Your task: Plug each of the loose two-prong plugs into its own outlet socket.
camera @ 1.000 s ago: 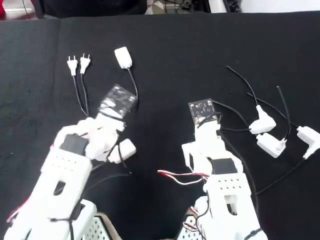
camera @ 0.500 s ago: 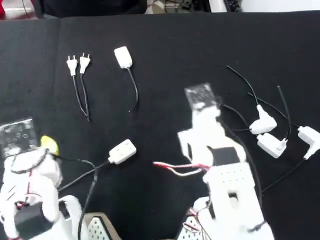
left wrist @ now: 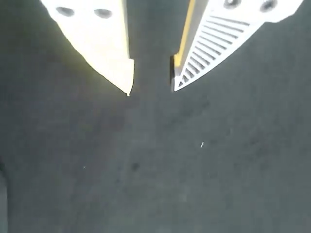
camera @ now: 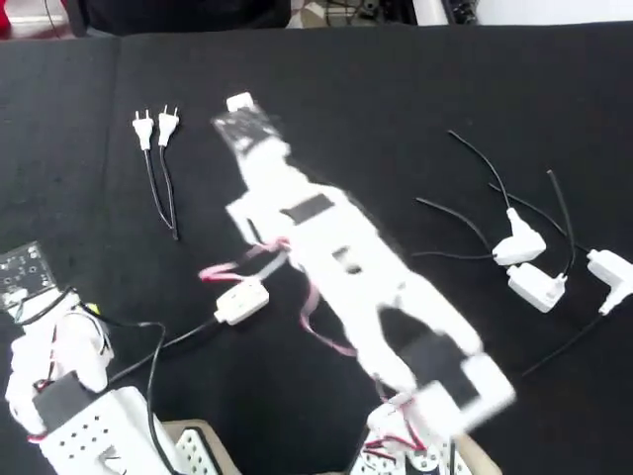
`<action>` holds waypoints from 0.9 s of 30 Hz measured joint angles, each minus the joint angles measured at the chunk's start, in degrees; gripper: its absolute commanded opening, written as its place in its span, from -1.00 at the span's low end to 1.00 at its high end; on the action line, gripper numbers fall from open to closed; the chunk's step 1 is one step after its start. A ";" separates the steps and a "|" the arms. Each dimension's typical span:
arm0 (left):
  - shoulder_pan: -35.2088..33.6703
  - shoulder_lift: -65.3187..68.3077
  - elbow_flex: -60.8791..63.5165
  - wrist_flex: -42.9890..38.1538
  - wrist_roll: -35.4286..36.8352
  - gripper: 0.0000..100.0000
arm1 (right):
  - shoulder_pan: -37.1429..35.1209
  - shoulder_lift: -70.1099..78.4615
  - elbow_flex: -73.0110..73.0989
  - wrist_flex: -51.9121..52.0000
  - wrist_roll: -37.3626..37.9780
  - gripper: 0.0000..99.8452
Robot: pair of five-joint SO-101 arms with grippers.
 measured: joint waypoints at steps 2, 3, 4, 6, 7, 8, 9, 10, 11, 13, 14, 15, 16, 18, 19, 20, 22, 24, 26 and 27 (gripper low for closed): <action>-2.29 0.09 1.67 -0.97 -0.97 -0.72 | -0.53 9.14 -7.91 -1.32 -1.85 -0.38; -3.34 0.09 2.55 -1.41 -1.58 -0.72 | -0.53 13.01 -12.13 -1.49 -2.64 -0.35; -3.96 0.26 3.16 -1.49 -2.29 -0.72 | -0.53 17.23 -16.44 -1.49 -3.43 -0.34; -4.57 0.35 3.69 -1.58 -3.78 -0.72 | -0.62 24.70 -25.14 -0.70 -5.45 -0.32; -4.84 0.35 3.69 -1.58 -4.22 -0.72 | -0.62 28.04 -29.71 -0.09 -6.77 -0.31; -4.84 0.35 3.69 -1.58 -4.40 -0.72 | -0.62 31.38 -34.29 0.70 -8.26 -0.30; -4.84 0.35 3.78 -1.58 -4.48 -0.72 | -0.62 34.73 -38.95 1.49 -9.93 -0.29; -4.84 0.35 3.78 -1.58 -4.48 -0.72 | -0.62 37.63 -43.25 2.29 -11.52 -0.28; -4.84 0.35 3.78 -1.58 -4.48 -0.72 | -0.79 40.62 -47.65 3.08 -12.84 -0.28; -4.84 0.35 3.78 -1.58 -4.48 -0.72 | -1.58 46.07 -56.44 5.10 -13.98 -0.28; -4.84 0.35 3.78 -1.58 -4.48 -0.72 | -2.29 48.62 -60.57 6.07 -14.07 -0.28; -4.84 0.35 3.78 -1.58 -4.48 -0.72 | -3.16 50.99 -64.53 7.47 -14.24 -0.28; -4.22 0.35 3.78 -1.58 -4.48 -0.72 | -3.96 53.19 -68.40 9.14 -14.24 -0.28; -3.34 0.35 3.78 -1.58 -4.48 -0.72 | -5.63 57.32 -75.96 13.36 -14.42 -0.28; -3.34 0.35 3.78 -1.58 -4.48 -0.72 | -6.42 59.16 -79.38 15.56 -14.42 -0.28; -3.34 0.35 3.78 -1.58 -4.48 -0.72 | -7.12 60.92 -83.08 17.49 -14.42 -0.28; -3.34 0.35 3.78 -1.58 -4.48 -0.72 | -8.44 64.35 -89.49 20.40 -14.42 -0.28; -3.34 0.35 3.78 -1.58 -4.48 -0.72 | -9.49 68.04 -94.95 21.63 -14.42 -0.29; -3.34 0.35 3.78 -1.58 -4.48 -0.72 | -10.29 71.74 -99.34 22.24 -14.42 -0.29; -3.34 0.35 3.78 -1.58 -4.48 -0.72 | -10.64 73.32 -100.84 22.42 -14.42 -0.29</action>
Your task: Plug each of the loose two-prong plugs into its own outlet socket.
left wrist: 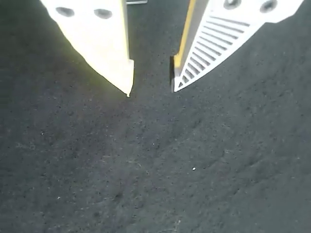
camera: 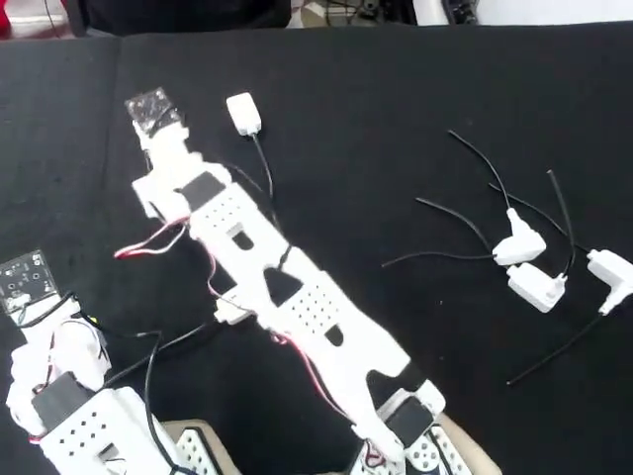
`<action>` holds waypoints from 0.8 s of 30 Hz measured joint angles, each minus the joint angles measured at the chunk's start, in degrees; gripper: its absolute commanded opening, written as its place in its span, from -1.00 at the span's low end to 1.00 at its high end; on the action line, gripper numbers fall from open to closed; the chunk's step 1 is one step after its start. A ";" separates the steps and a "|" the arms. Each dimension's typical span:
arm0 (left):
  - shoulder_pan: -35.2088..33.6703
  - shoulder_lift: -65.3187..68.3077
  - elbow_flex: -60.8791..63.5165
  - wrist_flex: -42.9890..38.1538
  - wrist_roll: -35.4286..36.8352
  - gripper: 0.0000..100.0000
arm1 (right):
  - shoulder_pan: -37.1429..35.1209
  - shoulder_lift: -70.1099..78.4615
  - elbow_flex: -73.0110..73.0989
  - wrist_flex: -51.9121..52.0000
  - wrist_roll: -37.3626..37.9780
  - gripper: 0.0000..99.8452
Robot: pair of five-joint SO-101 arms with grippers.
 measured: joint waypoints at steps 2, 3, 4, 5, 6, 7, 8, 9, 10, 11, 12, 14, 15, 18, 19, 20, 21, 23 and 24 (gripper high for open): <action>0.00 0.00 0.00 0.00 0.00 -0.72 | -0.53 2.37 -2.29 0.62 0.00 -0.36; 0.00 0.00 0.00 0.00 0.00 -0.72 | -0.70 2.73 -3.08 1.58 0.00 -0.42; 0.00 0.00 0.00 0.00 0.00 -0.72 | -0.79 2.73 -3.96 2.90 0.00 -0.48; 0.00 0.00 0.00 0.00 0.00 -0.72 | -0.97 2.64 -4.92 4.40 0.00 -0.55; 0.00 0.00 0.00 0.00 0.00 -0.72 | -1.32 2.64 -5.89 6.15 0.00 -0.62; 0.00 0.00 0.00 0.00 0.00 -0.72 | -1.67 2.64 -6.33 7.56 0.00 -0.68; 0.00 0.00 0.00 0.00 0.00 -0.72 | -2.11 2.64 -6.33 8.35 0.44 -0.74; 0.00 0.00 0.26 0.00 0.00 -0.72 | -2.46 2.73 -6.33 8.79 1.67 -0.79; 0.00 0.00 0.53 0.00 0.00 -0.72 | -2.64 2.73 -6.42 9.05 2.81 -0.84; 0.00 0.00 0.88 0.00 0.00 -0.72 | -2.64 2.73 -6.42 9.32 3.69 -0.87; 0.00 0.00 1.05 0.00 0.00 -0.72 | -2.55 2.73 -6.42 9.67 4.31 -0.91; 0.00 0.00 1.05 0.00 0.00 -0.72 | -2.46 2.73 -6.42 10.46 4.92 -0.96; 0.00 0.00 1.05 0.00 0.00 -0.72 | -2.46 2.73 -6.42 10.90 5.27 -0.97; 0.00 0.00 1.05 0.00 0.00 -0.72 | -2.37 2.73 -6.51 12.13 6.42 -0.98; 0.00 0.00 1.05 0.00 0.00 -0.72 | -2.37 2.73 -6.59 12.66 6.51 -0.98; 0.00 0.00 1.05 0.00 0.00 -0.72 | -2.29 2.73 -7.21 13.45 6.68 -0.98; 0.00 0.00 1.05 0.00 0.00 -0.72 | -2.02 2.73 -7.82 14.51 6.68 -0.98; 0.00 0.00 1.05 0.00 0.00 -0.72 | -1.23 2.73 -9.49 17.14 6.68 -0.98; 0.00 0.00 1.05 0.00 0.00 -0.72 | -0.79 2.73 -10.29 18.55 6.68 -0.98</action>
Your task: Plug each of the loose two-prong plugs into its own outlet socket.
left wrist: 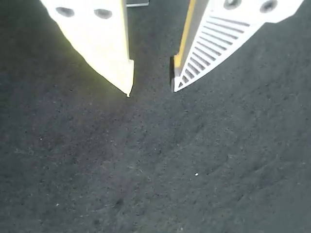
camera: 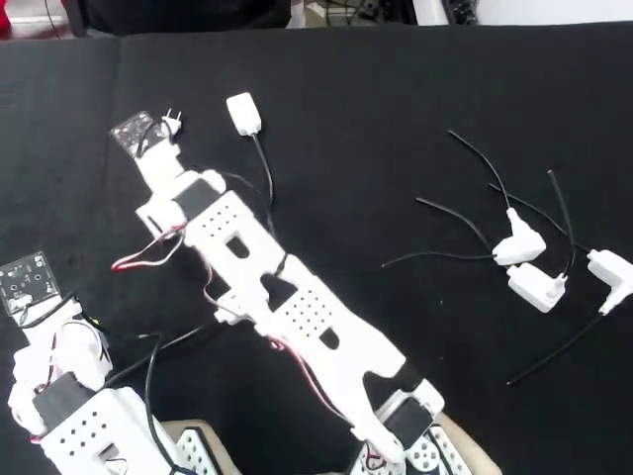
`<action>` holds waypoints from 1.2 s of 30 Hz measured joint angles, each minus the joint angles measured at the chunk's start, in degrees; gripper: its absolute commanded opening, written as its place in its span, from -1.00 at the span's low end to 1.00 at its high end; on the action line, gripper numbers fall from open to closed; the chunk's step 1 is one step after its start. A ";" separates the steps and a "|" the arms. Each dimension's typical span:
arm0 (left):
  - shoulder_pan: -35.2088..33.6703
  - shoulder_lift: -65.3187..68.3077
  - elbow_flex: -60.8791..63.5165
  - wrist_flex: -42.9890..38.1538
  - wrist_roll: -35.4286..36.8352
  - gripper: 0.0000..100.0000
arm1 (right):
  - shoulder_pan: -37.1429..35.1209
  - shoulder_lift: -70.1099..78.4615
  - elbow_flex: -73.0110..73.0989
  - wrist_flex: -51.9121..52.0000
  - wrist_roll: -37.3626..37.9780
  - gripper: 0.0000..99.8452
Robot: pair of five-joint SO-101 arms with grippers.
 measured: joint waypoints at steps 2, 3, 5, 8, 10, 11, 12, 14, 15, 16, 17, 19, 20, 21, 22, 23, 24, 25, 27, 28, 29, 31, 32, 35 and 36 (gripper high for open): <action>0.00 0.00 0.00 0.00 0.00 -0.72 | 1.23 0.00 -1.93 3.16 0.97 -0.98; 0.00 0.00 0.00 0.00 0.00 -0.72 | 1.85 0.00 -2.64 4.75 1.41 -0.98; 0.00 0.00 0.00 0.00 0.00 -0.72 | 3.34 -1.32 -2.64 7.30 2.37 -0.98; 0.00 0.00 0.00 0.00 0.00 -0.72 | 5.36 -5.27 -2.64 12.48 7.38 -0.98; 0.00 0.00 0.00 0.00 0.00 -0.72 | 6.68 -10.37 -2.64 17.49 12.04 -0.98; 0.00 0.00 0.00 0.00 0.00 -0.72 | 7.56 -13.45 -2.64 19.96 14.24 -0.98; 0.09 0.00 0.00 0.00 0.00 -0.72 | 8.79 -16.44 -2.73 21.36 16.18 -0.98; 0.26 0.00 0.00 0.00 0.00 -0.72 | 12.04 -21.71 -2.64 22.07 19.25 -0.98; 0.26 0.00 0.00 0.00 0.00 -0.72 | 13.98 -24.00 -2.37 22.15 20.84 -0.98; 0.26 0.00 0.00 0.00 0.00 -0.72 | 16.00 -26.20 -1.49 22.15 22.24 -0.98; 0.26 0.00 0.00 0.00 0.00 -0.72 | 17.93 -28.48 0.18 22.15 22.95 -0.98; 0.26 0.00 0.00 0.00 0.00 -0.72 | 21.45 -32.88 5.54 22.15 23.56 -0.98; 0.26 0.00 0.00 0.00 0.00 -0.72 | 23.12 -35.25 8.97 22.15 23.74 -0.98; 0.26 0.00 0.00 0.00 0.00 -0.72 | 24.79 -37.89 12.92 22.15 23.82 -0.98; 0.26 0.00 0.00 0.00 0.00 -0.72 | 26.46 -40.70 17.23 22.15 24.18 -0.98; 0.26 0.00 0.00 0.00 0.00 -0.72 | 28.13 -44.13 21.89 22.15 24.35 -0.98; 0.26 0.00 0.00 0.00 0.00 -0.72 | 29.63 -47.38 26.99 22.15 24.70 -0.98; 0.26 0.00 0.00 0.00 0.00 -0.72 | 30.77 -51.08 32.62 22.15 25.41 -0.98; 0.26 0.00 0.00 0.00 0.00 -0.72 | 32.26 -58.73 44.31 22.15 26.99 -0.98; 0.26 0.00 0.00 0.00 0.00 -0.72 | 32.62 -62.95 50.64 22.15 27.96 -0.98; 0.26 0.00 0.00 0.00 0.00 -0.72 | 32.88 -66.99 57.23 22.15 29.01 -0.98; 0.26 0.00 0.00 0.00 -0.18 -0.72 | 32.97 -75.08 69.63 21.45 31.30 -0.97; 0.26 0.00 0.00 0.00 -0.35 -0.72 | 32.88 -79.21 75.60 19.25 31.74 -0.97; 0.26 0.00 0.53 0.00 -0.35 -0.72 | 30.77 -88.53 91.69 8.26 32.00 -0.81; 0.35 0.00 0.70 0.00 -0.35 -0.72 | 29.19 -90.20 96.53 3.52 31.74 -0.72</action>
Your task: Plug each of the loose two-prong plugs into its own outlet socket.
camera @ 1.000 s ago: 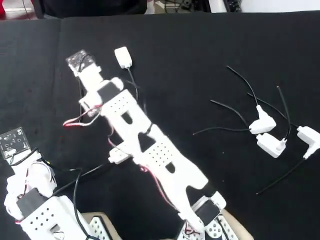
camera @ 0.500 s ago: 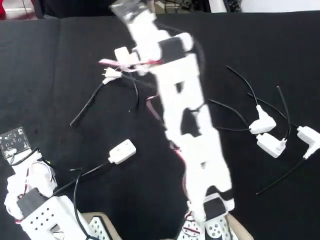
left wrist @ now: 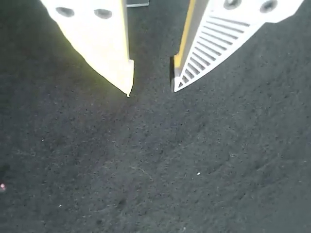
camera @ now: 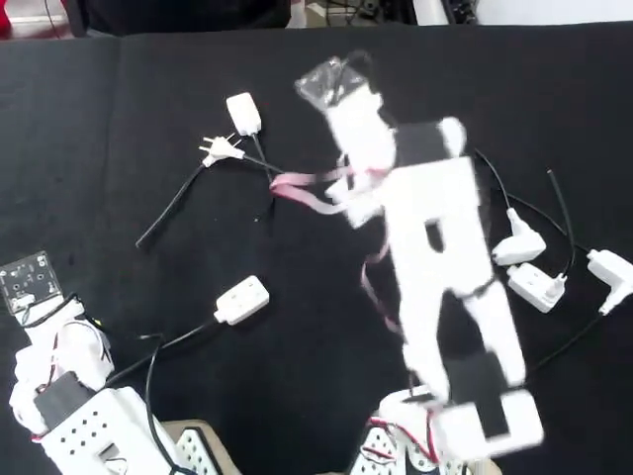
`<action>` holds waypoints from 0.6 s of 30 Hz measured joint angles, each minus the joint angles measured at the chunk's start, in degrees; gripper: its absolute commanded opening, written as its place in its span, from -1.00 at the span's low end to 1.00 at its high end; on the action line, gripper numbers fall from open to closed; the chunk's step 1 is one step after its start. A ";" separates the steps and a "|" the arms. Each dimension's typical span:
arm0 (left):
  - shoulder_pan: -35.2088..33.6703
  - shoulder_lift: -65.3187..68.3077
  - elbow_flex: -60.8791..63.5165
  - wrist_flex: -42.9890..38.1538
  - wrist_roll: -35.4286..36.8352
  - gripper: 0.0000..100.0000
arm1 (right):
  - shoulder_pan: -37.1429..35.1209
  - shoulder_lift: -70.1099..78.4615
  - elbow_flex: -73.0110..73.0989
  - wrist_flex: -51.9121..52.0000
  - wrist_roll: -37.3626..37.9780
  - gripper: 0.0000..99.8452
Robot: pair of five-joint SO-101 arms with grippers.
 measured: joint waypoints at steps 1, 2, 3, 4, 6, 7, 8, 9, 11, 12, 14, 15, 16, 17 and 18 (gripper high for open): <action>0.00 0.00 0.09 0.00 0.00 -0.72 | -2.02 -0.88 4.75 -4.57 -1.41 -0.63; 0.00 0.00 0.09 0.00 0.00 -0.72 | -3.87 -1.05 8.88 -9.67 -3.78 -0.56; 0.00 0.00 0.09 0.00 0.00 -0.72 | -5.45 -1.05 12.75 -15.03 -6.86 -0.51; 0.00 0.00 0.09 0.00 0.00 -0.71 | -6.77 -1.05 15.56 -20.48 -10.20 -0.50; 0.00 0.00 0.09 0.00 0.00 -0.71 | -9.32 0.53 18.64 -30.33 -15.21 -0.54; 0.00 0.00 0.09 0.00 0.00 -0.71 | -10.64 2.20 18.73 -34.20 -15.30 -0.56; 0.00 0.00 0.09 0.00 0.00 -0.71 | -12.13 4.31 18.37 -36.48 -14.68 -0.59; 0.00 0.00 0.09 0.00 0.00 -0.71 | -13.54 6.59 17.58 -37.63 -13.27 -0.61; 0.00 0.00 0.09 0.00 0.00 -0.71 | -15.03 13.19 13.80 -38.68 -9.49 -0.65; 0.00 0.00 0.09 0.00 0.00 -0.71 | -15.03 16.88 10.73 -38.59 -7.65 -0.64; 0.00 0.00 0.09 0.00 0.00 -0.71 | -14.68 25.05 2.73 -36.66 -4.84 -0.62; 0.00 0.00 0.09 0.00 0.00 -0.71 | -14.68 29.45 -1.93 -34.81 -3.69 -0.61; 0.00 0.00 0.09 0.00 0.00 -0.71 | -14.68 33.93 -6.59 -32.35 -2.81 -0.60; 0.00 0.00 0.09 0.00 0.00 -0.71 | -14.24 38.68 -11.78 -29.71 -2.11 -0.60; 0.00 0.00 0.09 0.00 0.00 -0.71 | -13.71 43.16 -17.58 -26.81 -1.76 -0.60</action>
